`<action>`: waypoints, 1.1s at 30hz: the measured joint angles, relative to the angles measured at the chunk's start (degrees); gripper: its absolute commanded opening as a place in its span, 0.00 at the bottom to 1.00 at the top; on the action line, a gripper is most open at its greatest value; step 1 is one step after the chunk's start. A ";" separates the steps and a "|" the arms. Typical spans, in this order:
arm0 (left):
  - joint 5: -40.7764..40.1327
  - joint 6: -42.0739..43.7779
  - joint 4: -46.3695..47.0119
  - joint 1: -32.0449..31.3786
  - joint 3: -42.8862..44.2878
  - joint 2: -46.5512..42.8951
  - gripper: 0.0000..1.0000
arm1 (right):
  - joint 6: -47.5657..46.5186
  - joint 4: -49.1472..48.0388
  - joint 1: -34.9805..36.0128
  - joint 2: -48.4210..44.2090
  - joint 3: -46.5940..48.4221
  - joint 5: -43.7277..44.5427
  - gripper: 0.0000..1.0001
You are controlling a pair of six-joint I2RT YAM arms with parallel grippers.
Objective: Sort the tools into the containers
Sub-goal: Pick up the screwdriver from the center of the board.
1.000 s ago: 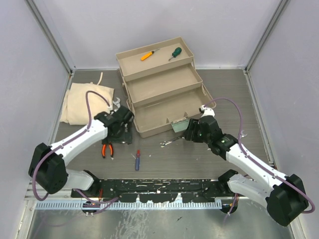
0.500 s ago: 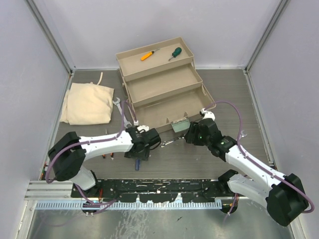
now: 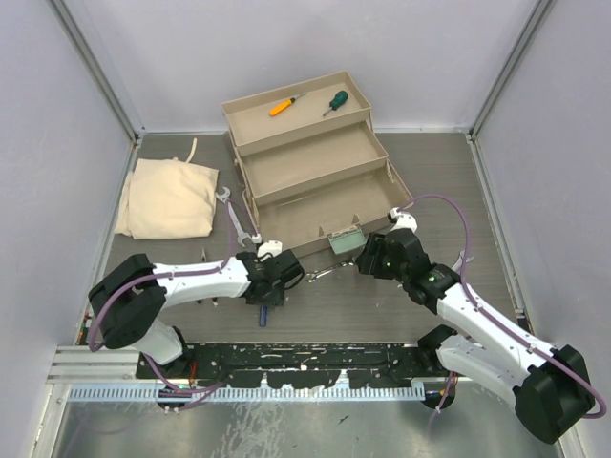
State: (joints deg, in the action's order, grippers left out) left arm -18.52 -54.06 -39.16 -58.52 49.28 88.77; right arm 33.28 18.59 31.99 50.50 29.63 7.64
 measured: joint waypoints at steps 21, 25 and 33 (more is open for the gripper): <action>-0.96 -1.75 -6.71 -0.26 -6.78 -12.44 0.00 | 1.14 3.61 0.00 -6.95 2.23 8.98 0.59; -4.37 -2.49 -11.76 -0.26 -6.40 -21.44 0.00 | 1.14 3.67 0.00 -5.62 2.32 8.98 0.59; -14.12 6.60 -18.08 -0.20 7.85 -26.23 0.00 | 1.31 3.69 0.00 -5.42 2.32 8.94 0.59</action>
State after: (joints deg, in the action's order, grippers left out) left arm -32.64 -47.46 -57.23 -58.72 57.12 62.54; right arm 34.59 22.28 31.99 45.08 31.94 16.58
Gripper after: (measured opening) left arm 0.177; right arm 0.587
